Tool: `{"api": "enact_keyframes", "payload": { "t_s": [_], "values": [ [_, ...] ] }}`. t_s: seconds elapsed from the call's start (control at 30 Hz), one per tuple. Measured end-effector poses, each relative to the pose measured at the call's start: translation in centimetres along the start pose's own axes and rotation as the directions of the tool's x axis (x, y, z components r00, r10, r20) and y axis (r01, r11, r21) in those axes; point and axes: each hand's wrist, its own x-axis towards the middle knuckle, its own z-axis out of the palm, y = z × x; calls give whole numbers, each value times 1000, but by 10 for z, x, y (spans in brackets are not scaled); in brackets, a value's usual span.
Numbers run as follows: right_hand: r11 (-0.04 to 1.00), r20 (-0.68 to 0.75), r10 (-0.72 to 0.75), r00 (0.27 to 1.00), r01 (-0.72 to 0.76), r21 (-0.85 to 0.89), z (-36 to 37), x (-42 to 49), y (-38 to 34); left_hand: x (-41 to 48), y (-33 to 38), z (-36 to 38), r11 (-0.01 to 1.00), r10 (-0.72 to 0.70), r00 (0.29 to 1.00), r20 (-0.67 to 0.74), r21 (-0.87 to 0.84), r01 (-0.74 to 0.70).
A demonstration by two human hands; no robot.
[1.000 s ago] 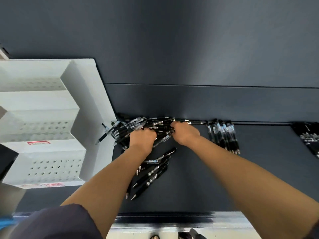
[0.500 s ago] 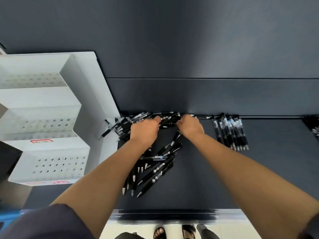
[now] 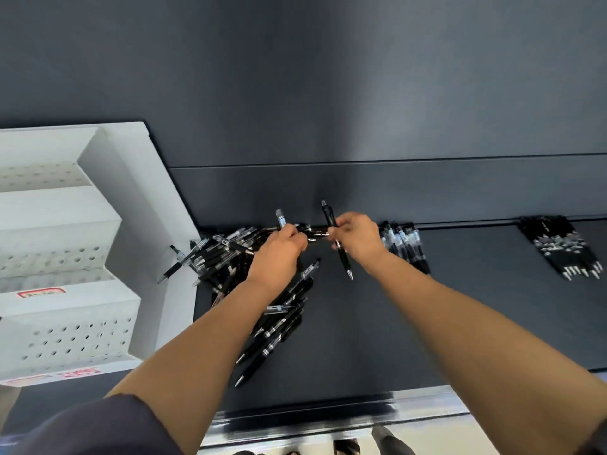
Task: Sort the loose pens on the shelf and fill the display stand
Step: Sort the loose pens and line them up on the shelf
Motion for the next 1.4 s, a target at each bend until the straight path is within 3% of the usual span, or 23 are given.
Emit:
{"api": "enact_keyframes", "payload": {
  "t_s": [0.2, 0.53, 0.73, 0.9, 1.03, 1.13, 1.3, 1.4],
  "values": [
    [998, 59, 9, 998, -12, 61, -12, -14, 3, 5, 17, 10, 956, -56, 998, -36, -289, 44],
    [992, 49, 122, 991, -121, -21, -54, -19, 31, 24, 67, 26, 940, 52, 995, 89, -340, -18],
    [975, -79, 185, 979, -193, -111, -107, -1, 64, 56, 108, 44, 859, -128, 984, 122, -482, 172],
    [947, -47, 175, 983, -181, -264, -155, 16, 93, 78, 154, 69, 933, -106, 982, 159, -327, 153],
    [962, 62, 150, 987, -131, -241, -184, 36, 111, 99, 193, 96, 968, -164, 979, 121, -173, 183],
    [966, 138, 113, 984, -76, -247, -201, 49, 122, 111, 212, 115, 968, -233, 968, 93, -72, 239],
    [976, 232, 75, 970, -23, -218, -208, 61, 135, 122, 218, 132, 927, -322, 941, 105, 236, 291],
    [973, 269, 79, 960, -16, -230, -209, 64, 143, 123, 218, 137, 897, -353, 930, 99, 318, 307]
  ]
}}
